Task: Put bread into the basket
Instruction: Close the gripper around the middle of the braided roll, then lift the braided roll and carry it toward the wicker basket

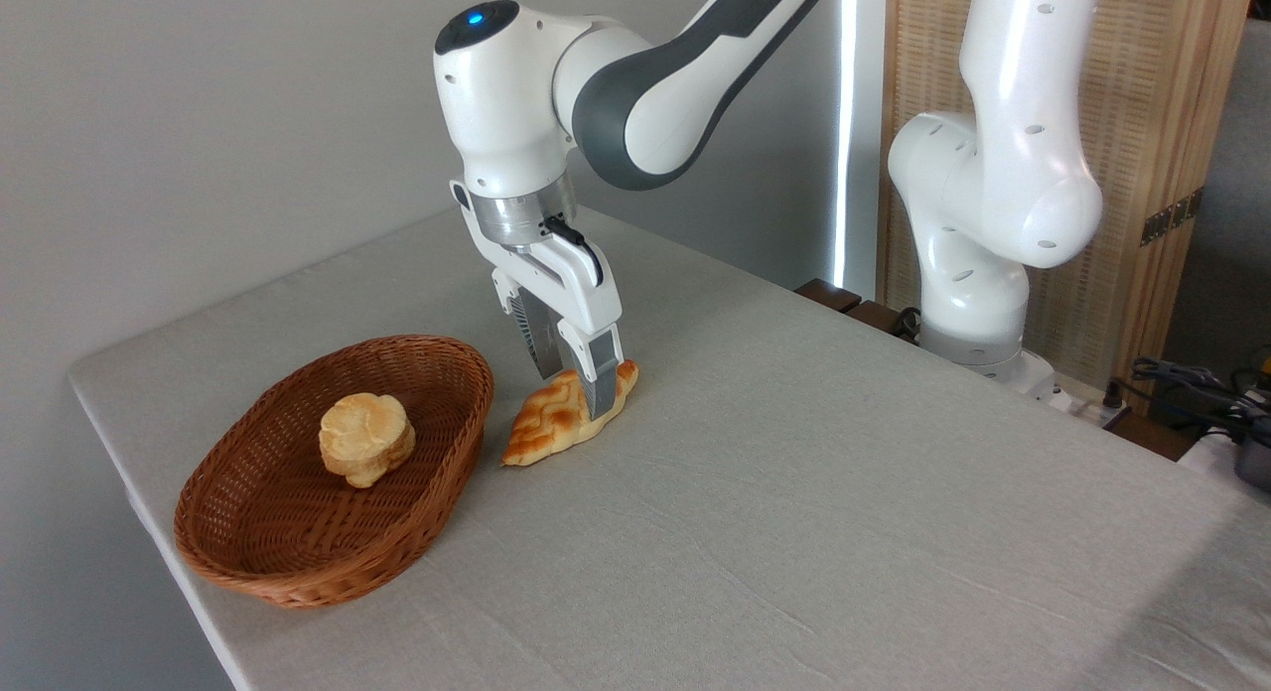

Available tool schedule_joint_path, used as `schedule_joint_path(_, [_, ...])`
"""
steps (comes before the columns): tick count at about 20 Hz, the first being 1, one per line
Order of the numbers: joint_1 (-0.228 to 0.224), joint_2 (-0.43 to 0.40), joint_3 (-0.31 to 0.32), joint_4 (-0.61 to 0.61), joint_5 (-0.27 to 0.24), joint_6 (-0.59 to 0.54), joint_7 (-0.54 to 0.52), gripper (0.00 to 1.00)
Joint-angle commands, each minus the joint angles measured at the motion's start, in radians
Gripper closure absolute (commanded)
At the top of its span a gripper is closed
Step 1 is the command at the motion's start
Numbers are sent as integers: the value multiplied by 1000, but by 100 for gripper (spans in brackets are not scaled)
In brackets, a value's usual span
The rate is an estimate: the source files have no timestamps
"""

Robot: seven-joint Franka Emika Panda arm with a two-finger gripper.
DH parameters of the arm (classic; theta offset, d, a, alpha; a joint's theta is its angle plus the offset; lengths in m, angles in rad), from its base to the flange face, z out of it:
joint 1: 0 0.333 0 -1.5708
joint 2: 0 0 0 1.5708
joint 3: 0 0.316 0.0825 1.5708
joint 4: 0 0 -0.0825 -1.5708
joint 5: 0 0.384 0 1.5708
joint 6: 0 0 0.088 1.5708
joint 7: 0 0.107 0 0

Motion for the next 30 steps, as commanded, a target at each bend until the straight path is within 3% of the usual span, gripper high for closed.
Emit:
schedule_joint_path(1, [-16, 5, 12, -7, 16, 21, -3, 0])
schedule_joint_path(2, [-16, 5, 12, -7, 30, 21, -3, 3])
schedule_joint_path(3, [-16, 5, 12, -7, 44, 20, -1, 15])
schedule_joint_path(5, [-16, 5, 12, -5, 47, 15, -1, 55])
schedule_joint_path(6, [-16, 3, 12, -5, 47, 14, -1, 64])
schedule_joint_path(16, [-16, 2, 12, -2, 47, -2, 0, 66])
schedule_joint_path(19, [-13, -15, 19, 10, 49, -86, 2, 67])
schedule_joint_path(25, [-14, -44, 22, 24, 49, -121, 2, 70])
schedule_joint_path(30, [-12, -72, 29, 151, 49, -247, 2, 69])
